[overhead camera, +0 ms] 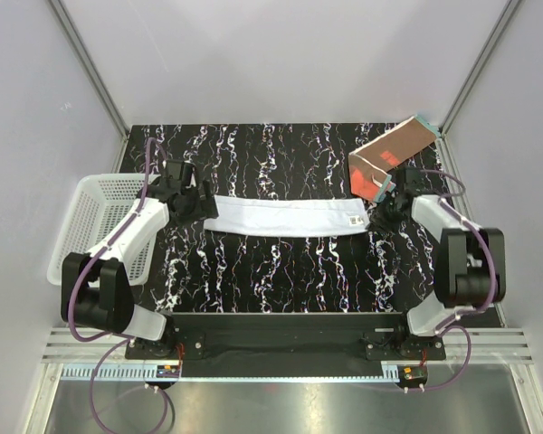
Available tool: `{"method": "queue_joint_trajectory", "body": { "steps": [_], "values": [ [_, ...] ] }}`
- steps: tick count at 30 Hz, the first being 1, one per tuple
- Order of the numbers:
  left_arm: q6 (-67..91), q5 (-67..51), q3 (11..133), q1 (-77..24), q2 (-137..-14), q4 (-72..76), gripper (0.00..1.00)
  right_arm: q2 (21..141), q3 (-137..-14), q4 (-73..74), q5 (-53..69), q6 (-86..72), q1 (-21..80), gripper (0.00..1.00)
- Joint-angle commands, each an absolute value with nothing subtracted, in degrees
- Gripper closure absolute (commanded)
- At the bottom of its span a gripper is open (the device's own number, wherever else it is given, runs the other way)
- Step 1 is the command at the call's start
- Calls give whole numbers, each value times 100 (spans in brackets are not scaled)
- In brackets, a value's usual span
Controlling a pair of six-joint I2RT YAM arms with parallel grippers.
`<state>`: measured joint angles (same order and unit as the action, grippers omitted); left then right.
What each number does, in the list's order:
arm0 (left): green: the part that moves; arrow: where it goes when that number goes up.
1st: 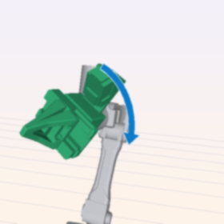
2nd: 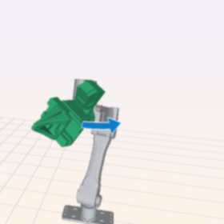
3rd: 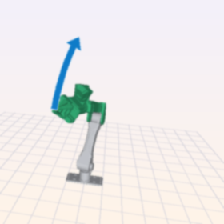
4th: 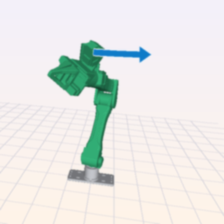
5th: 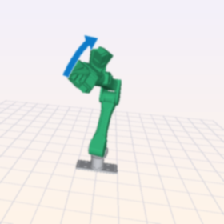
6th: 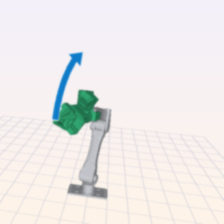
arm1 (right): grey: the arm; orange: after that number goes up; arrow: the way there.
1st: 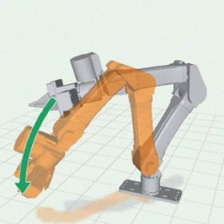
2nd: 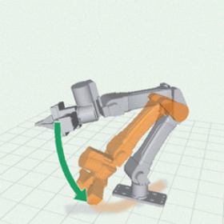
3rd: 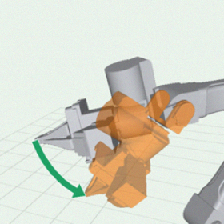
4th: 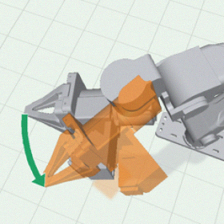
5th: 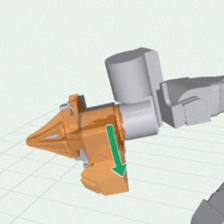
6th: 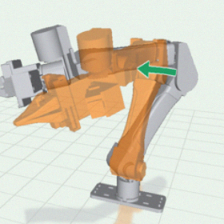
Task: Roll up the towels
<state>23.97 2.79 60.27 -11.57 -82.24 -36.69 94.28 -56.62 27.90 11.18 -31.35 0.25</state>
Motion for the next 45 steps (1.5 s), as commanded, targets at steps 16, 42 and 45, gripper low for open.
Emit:
{"method": "queue_joint_trajectory", "body": {
  "steps": [16,42,45],
  "values": [
    [2399,35,6038,-1468,-8104,-3533,1,8375,-6731,3919,897,-2917,147,100],
    [2426,-237,5994,-1389,-7831,-3560,1,10977,-10036,3349,1266,-3621,3304,100],
    [2435,-193,5985,-1380,-7805,-3577,1,11179,-10230,3331,1239,-3665,3462,100]
  ]
}}
